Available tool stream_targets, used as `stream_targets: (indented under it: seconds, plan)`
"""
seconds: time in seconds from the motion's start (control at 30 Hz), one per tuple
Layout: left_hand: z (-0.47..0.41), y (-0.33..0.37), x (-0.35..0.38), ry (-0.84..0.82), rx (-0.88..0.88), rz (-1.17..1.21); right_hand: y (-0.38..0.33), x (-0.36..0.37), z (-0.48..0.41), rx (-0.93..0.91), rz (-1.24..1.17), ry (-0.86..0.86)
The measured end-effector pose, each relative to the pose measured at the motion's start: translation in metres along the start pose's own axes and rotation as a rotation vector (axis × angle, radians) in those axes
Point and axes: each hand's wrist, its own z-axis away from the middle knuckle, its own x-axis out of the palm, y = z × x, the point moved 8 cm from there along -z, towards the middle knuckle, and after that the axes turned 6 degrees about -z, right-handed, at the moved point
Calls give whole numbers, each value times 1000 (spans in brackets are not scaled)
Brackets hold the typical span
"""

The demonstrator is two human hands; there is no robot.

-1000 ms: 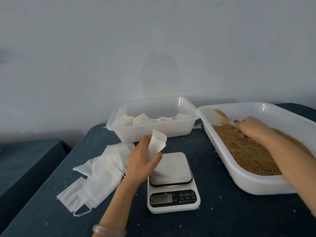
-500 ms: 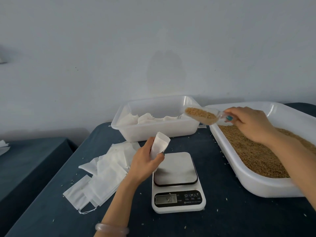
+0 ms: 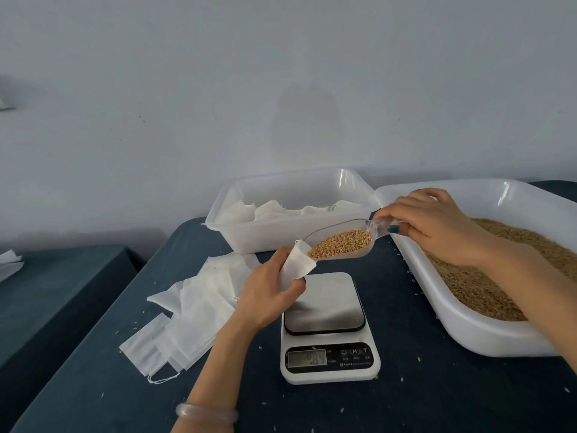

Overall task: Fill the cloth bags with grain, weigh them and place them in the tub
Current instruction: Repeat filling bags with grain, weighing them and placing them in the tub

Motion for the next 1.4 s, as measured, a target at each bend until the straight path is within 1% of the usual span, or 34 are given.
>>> stream_targets:
  seconds: [0.1,0.33,0.57,0.73,1.03,1.17,1.4]
  plan:
    - [0,5,1,-16,19,-43,-7,-6,-2,-61,61,13]
    - [1,8,6,-27,33,-50,-38,-19,-11,-191,163,75]
    - [-1,6,12,-65,17,10,-60,-27,-17,-286,268,50]
    - [0,10,13,-84,17,93,-67,-34,-20,-344,320,75]
    - [1,11,12,-72,8,193,-70,-38,-26,-386,383,65]
    - [1,12,9,-60,4,234,-73,-43,-27,-388,387,86]
    - [0,10,10,-74,6,243,-72,-45,-25,-399,391,92]
